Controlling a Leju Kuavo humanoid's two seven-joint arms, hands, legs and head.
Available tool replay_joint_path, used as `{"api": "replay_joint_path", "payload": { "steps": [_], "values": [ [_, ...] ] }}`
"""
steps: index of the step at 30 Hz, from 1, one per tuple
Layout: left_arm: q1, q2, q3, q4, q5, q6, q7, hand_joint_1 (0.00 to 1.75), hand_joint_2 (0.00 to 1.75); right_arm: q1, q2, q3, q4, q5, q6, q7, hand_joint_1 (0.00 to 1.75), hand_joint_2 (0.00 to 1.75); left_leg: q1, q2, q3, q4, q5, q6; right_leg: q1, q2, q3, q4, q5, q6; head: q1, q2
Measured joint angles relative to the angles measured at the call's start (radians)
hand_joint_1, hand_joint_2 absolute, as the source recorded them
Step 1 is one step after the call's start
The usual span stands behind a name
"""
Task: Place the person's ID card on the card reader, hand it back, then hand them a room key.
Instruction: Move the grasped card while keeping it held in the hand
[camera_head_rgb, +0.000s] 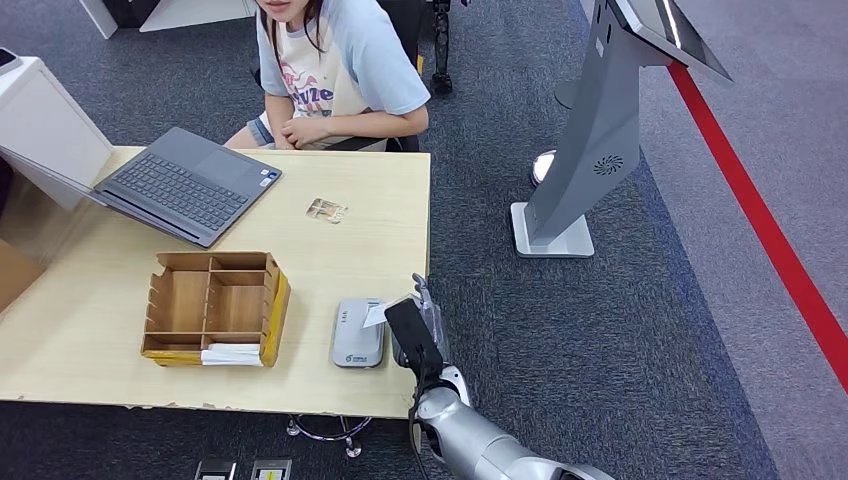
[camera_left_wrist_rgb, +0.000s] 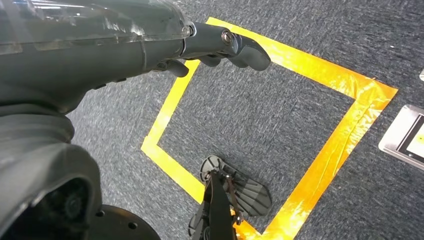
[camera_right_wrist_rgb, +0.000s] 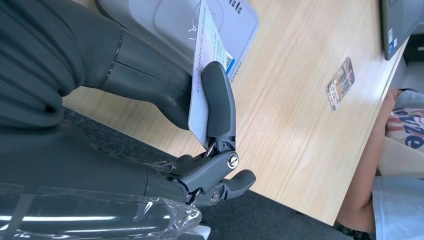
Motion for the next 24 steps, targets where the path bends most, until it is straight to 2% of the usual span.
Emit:
{"api": "replay_joint_path", "payload": {
  "steps": [6,10,13,20,24],
  "values": [
    [0.0,0.0,-0.01,0.0,-0.007,0.0,0.0,0.0,0.0,0.01,0.0,0.021,0.0,0.027,-0.058,-0.028,1.75,1.75,0.0,0.0,0.0,0.0,0.0,0.0,0.0,0.0,0.0,0.0,0.0,0.0,0.0,0.0],
    [0.0,0.0,-0.012,0.0,-0.011,0.0,0.0,0.0,0.0,0.014,0.0,0.037,0.002,0.096,-0.097,-0.065,1.75,1.75,0.0,0.0,0.0,0.0,0.0,0.0,0.0,0.0,0.0,0.0,0.0,0.0,0.0,0.0],
    [0.0,0.0,-0.014,0.0,-0.012,0.0,0.0,0.0,0.0,0.018,0.0,0.036,0.006,0.201,-0.103,-0.069,1.75,1.75,0.0,0.0,0.0,0.0,0.0,0.0,0.0,0.0,0.0,0.0,0.0,0.0,0.0,0.0],
    [0.0,0.0,-0.028,0.0,-0.011,0.003,0.0,0.0,0.0,0.054,0.002,-0.026,0.006,0.548,-0.104,-0.029,1.75,1.75,0.0,0.0,0.0,0.0,0.0,0.0,0.0,0.0,0.0,0.0,0.0,0.0,0.0,0.0],
    [0.0,0.0,-0.031,-0.001,-0.009,0.007,0.0,0.0,0.0,0.064,0.002,-0.059,0.002,0.631,-0.104,0.0,1.75,1.75,0.0,0.0,0.0,0.0,0.0,0.0,0.0,0.0,0.0,0.0,0.0,0.0,0.0,0.0]
  ]
}}
